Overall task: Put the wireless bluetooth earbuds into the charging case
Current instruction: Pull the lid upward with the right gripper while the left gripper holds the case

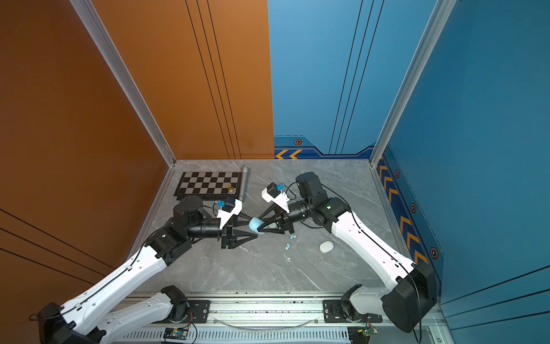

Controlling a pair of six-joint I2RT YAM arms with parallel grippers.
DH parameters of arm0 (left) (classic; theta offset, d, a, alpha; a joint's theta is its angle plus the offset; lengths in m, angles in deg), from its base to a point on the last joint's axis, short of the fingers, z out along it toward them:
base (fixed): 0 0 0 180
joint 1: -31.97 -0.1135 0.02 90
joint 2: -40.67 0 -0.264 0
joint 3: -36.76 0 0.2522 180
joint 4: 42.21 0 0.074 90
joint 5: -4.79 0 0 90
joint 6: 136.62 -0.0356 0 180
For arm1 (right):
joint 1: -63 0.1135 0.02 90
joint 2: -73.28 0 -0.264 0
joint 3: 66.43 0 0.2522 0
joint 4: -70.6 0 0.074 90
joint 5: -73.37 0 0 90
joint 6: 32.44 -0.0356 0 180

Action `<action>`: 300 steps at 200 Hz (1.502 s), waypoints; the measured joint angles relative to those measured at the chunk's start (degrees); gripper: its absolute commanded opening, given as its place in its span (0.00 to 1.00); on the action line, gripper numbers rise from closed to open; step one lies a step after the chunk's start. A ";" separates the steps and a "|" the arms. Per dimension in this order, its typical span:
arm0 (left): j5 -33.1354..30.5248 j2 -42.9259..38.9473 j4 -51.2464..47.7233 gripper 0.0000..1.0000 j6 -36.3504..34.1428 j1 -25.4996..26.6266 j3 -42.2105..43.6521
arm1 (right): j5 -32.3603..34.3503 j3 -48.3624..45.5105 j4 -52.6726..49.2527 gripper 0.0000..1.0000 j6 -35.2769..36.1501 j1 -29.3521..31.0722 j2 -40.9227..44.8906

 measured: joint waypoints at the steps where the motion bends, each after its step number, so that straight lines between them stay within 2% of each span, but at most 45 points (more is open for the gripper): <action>1: -0.02 0.02 0.00 0.54 -0.04 0.00 0.00 | -0.02 0.00 -0.02 0.20 0.00 0.00 -0.04; 54: 0.11 0.48 -0.63 0.32 0.59 -0.15 -0.26 | -1.07 0.22 -0.50 0.19 0.35 0.04 -0.52; 77: 0.15 0.72 -1.36 0.19 0.59 -0.15 -0.63 | -1.18 0.55 -0.92 0.19 0.39 0.04 -0.85; 114: 0.11 1.09 -2.27 0.00 0.59 -0.17 -0.85 | -1.03 0.74 -1.51 0.35 0.24 0.04 -1.31; 130: -0.09 1.09 -2.73 0.00 0.59 -0.17 -0.92 | -0.68 0.76 -1.73 0.47 0.13 0.11 -1.36; 179: -0.74 1.20 -3.10 0.00 -0.39 0.07 -0.94 | 3.39 1.29 -1.29 0.61 -0.83 0.81 -1.27; 236: -2.03 1.20 -3.04 0.00 -0.96 0.07 -0.94 | 7.34 1.29 -0.79 0.68 -0.90 0.68 -0.37; 300: -2.89 1.20 -2.69 0.00 -0.96 0.07 -0.94 | 11.21 0.11 4.20 0.71 -2.93 -1.66 2.91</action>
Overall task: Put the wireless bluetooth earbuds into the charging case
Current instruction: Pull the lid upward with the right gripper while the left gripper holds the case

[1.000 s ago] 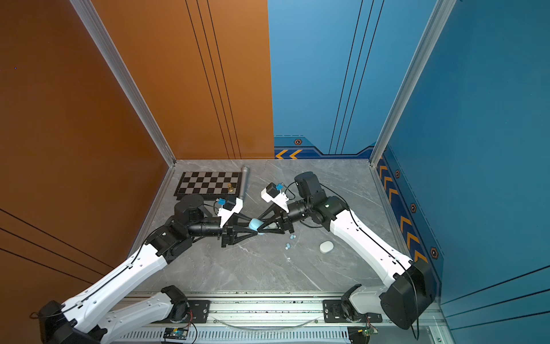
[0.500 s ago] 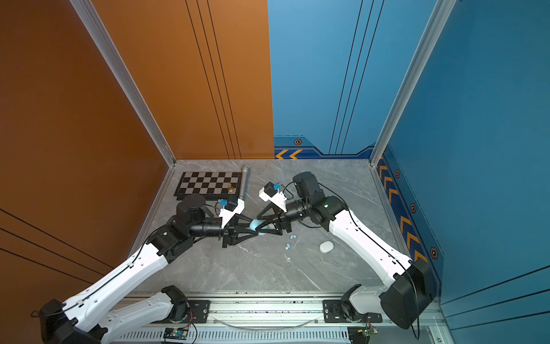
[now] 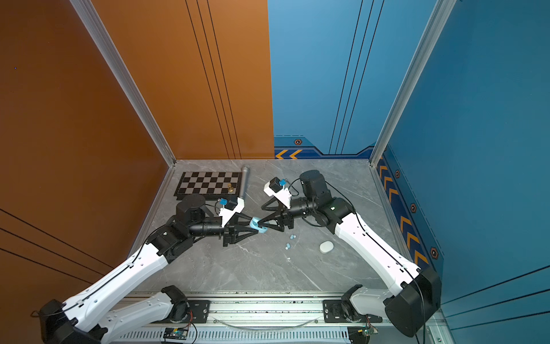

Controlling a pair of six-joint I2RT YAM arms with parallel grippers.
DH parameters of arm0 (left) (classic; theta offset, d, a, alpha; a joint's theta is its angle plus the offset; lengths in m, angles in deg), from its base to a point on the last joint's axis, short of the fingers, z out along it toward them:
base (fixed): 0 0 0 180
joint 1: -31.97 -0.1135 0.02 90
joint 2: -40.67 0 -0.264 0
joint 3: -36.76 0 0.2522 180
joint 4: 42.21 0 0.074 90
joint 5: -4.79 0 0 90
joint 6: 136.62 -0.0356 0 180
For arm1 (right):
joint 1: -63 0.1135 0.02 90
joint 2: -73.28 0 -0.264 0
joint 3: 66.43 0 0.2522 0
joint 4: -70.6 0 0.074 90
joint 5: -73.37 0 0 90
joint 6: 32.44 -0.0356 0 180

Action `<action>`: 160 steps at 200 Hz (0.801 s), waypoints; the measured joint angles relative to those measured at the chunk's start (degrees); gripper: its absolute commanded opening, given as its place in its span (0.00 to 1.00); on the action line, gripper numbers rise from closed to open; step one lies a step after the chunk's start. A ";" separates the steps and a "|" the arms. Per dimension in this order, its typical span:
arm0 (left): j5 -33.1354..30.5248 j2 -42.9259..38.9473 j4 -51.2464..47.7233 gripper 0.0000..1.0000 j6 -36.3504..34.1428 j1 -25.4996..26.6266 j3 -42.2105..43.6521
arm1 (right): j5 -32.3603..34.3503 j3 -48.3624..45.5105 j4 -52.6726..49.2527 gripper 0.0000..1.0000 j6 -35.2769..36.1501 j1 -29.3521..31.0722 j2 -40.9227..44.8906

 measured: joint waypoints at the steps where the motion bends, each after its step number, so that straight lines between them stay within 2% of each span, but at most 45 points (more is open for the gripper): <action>1: 0.00 0.00 -0.02 0.00 0.00 0.00 0.00 | 0.02 -0.02 0.09 0.71 -0.07 -0.04 0.02; 65: -0.02 0.00 0.59 0.00 0.07 0.26 0.00 | 3.89 -3.15 3.15 0.67 -1.16 -1.27 1.62; 86: -0.04 0.00 1.55 0.00 0.09 0.26 -0.02 | 4.39 -4.46 3.15 0.62 -1.14 -1.31 1.95; 160: -1.36 0.00 3.04 0.00 1.36 0.26 -0.76 | 4.00 -5.18 3.56 0.18 -0.15 -1.31 3.08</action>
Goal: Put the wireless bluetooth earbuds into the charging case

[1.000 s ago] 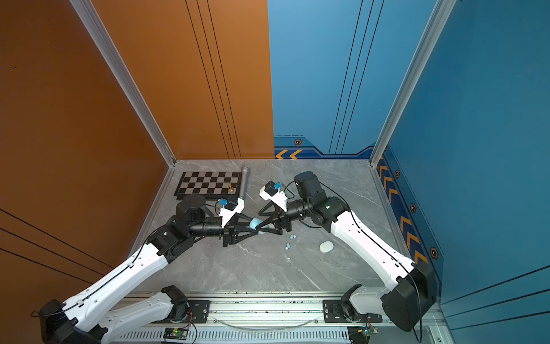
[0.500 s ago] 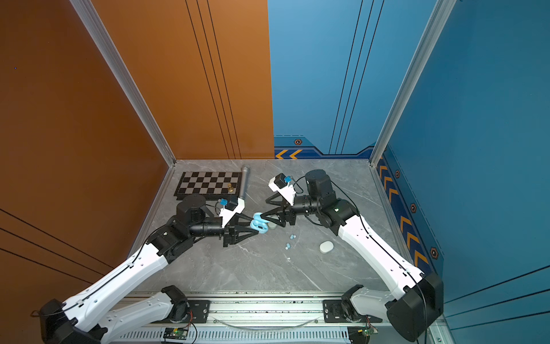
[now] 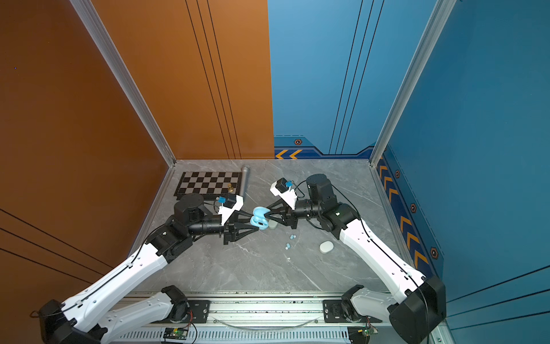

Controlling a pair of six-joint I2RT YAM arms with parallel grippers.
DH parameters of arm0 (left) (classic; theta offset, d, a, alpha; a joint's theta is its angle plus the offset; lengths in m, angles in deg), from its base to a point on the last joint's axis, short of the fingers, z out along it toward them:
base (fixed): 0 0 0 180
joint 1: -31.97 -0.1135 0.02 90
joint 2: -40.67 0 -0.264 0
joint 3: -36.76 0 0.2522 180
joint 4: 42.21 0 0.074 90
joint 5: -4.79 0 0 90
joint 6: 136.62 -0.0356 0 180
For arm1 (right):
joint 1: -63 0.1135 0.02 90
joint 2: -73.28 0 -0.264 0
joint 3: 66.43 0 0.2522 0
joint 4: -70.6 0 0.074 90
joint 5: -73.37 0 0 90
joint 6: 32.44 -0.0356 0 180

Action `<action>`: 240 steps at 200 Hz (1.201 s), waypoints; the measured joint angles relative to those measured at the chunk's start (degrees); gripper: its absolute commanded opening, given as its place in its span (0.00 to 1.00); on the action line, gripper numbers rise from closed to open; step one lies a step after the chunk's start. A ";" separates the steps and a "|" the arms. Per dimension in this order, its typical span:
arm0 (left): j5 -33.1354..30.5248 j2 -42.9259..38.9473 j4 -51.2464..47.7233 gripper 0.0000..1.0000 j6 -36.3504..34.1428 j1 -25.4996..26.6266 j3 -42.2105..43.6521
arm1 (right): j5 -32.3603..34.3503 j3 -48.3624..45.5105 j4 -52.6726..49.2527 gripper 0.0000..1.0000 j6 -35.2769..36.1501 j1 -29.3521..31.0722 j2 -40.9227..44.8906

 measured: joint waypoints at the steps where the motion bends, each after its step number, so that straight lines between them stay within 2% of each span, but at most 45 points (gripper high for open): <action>1: -0.09 0.02 0.02 0.00 0.04 0.00 0.00 | -0.11 0.00 -0.02 0.18 -0.24 0.00 0.00; 42: -0.33 0.72 0.96 0.00 1.77 0.07 -0.33 | 0.07 -0.22 0.04 0.00 0.81 0.07 0.74; 56: -0.35 0.85 1.01 0.00 2.21 0.22 -0.61 | 0.44 -0.24 0.07 0.00 0.96 0.07 1.09; 67: -0.35 0.87 1.18 0.06 2.64 0.22 -0.70 | 0.59 -0.24 0.07 0.00 1.01 0.07 1.38; 93: -0.87 0.79 1.84 0.57 3.32 0.33 -0.70 | 1.88 -0.42 0.13 0.00 1.55 0.15 2.23; 104: -1.70 0.55 1.77 0.75 3.89 0.31 -0.68 | 2.58 -0.61 0.44 0.00 1.88 0.22 2.64; 116: -2.73 -0.24 1.75 0.84 4.24 0.31 -0.66 | 3.74 -0.87 0.46 0.00 2.38 0.22 3.28; 126: -3.48 -1.16 1.62 0.85 4.00 0.24 -0.66 | 4.85 -1.07 0.42 0.00 3.06 0.22 3.82; 132: -3.98 -1.86 1.42 0.90 3.93 0.13 -0.66 | 5.40 -1.09 0.37 0.00 3.58 0.24 4.13; 168: -6.69 -4.26 -1.42 0.88 2.29 -0.90 -2.25 | 9.25 -1.05 -1.62 0.00 7.26 1.33 4.85; 172: -7.04 -4.24 -1.88 0.82 1.79 -0.96 -2.75 | 9.57 -1.05 -2.03 0.00 7.72 1.62 4.85; 181: -7.85 -3.93 -3.50 0.76 0.90 -0.98 -4.31 | 10.47 -1.03 -2.86 0.00 8.59 2.36 4.85; 240: -12.13 1.53 -13.90 0.57 -10.25 1.86 -14.27 | 13.99 -0.31 -4.70 0.00 11.17 5.97 4.85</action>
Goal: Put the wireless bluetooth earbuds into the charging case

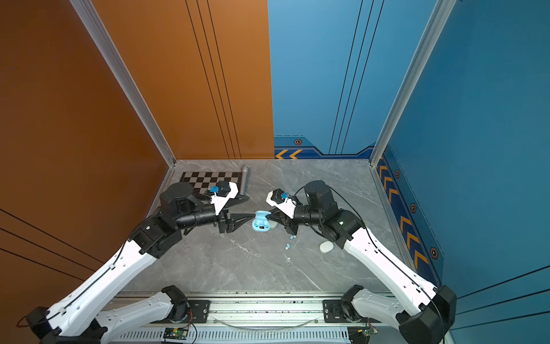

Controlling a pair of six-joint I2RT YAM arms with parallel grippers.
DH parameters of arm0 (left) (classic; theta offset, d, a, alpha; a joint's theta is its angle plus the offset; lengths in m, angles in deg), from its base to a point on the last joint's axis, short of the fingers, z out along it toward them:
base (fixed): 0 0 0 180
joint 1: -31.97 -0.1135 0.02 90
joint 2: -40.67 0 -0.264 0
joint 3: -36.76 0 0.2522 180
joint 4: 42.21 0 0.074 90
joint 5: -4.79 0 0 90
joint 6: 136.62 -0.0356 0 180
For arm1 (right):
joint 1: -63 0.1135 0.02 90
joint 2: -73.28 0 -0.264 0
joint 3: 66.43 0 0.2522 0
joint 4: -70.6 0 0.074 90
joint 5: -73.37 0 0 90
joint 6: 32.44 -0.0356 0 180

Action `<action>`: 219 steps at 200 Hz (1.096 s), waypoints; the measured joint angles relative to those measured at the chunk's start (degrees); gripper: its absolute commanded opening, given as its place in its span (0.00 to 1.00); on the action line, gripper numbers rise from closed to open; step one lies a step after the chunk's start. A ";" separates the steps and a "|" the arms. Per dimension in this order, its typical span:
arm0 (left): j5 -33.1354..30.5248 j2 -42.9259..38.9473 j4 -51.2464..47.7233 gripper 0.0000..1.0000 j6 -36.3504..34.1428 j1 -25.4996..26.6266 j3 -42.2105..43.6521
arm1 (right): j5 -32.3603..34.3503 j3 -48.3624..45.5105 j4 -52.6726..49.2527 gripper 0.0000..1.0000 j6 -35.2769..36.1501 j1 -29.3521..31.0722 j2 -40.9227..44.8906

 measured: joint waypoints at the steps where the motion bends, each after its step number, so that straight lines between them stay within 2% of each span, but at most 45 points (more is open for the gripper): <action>1: -0.07 0.13 -0.20 0.57 -0.11 0.11 -0.04 | 0.00 0.00 -0.02 0.00 0.00 0.02 0.00; 35: -1.38 3.28 -4.42 0.41 -4.42 2.32 -1.22 | 0.00 0.13 -0.02 0.00 0.37 0.66 0.00; 69: -2.34 4.74 -6.25 0.16 -6.49 3.26 -1.75 | 0.02 0.13 -0.07 0.00 0.39 0.87 0.00; 103: -3.93 4.92 -6.29 0.02 -8.17 3.58 -1.92 | 0.11 0.13 -0.24 0.01 0.31 0.98 0.00; 123: -4.52 4.96 -6.32 0.00 -8.22 3.78 -1.95 | 0.52 0.13 -0.37 0.07 0.33 0.98 0.00; 153: -5.77 4.94 -6.47 0.00 -8.11 3.82 -1.95 | 2.05 0.11 -0.37 0.26 -0.07 0.96 0.48; 180: -8.46 3.85 -6.40 0.00 -6.40 3.50 -0.96 | 6.03 -0.13 -0.35 0.37 -2.84 -0.35 3.43; 198: -10.34 1.46 -5.70 0.00 -4.26 2.69 1.73 | 9.49 -0.63 -0.28 0.39 -8.02 -1.55 6.03; 219: -12.04 -1.77 -3.63 0.00 -1.90 1.81 5.70 | 12.50 -1.31 -0.26 0.37 -16.28 -4.02 8.04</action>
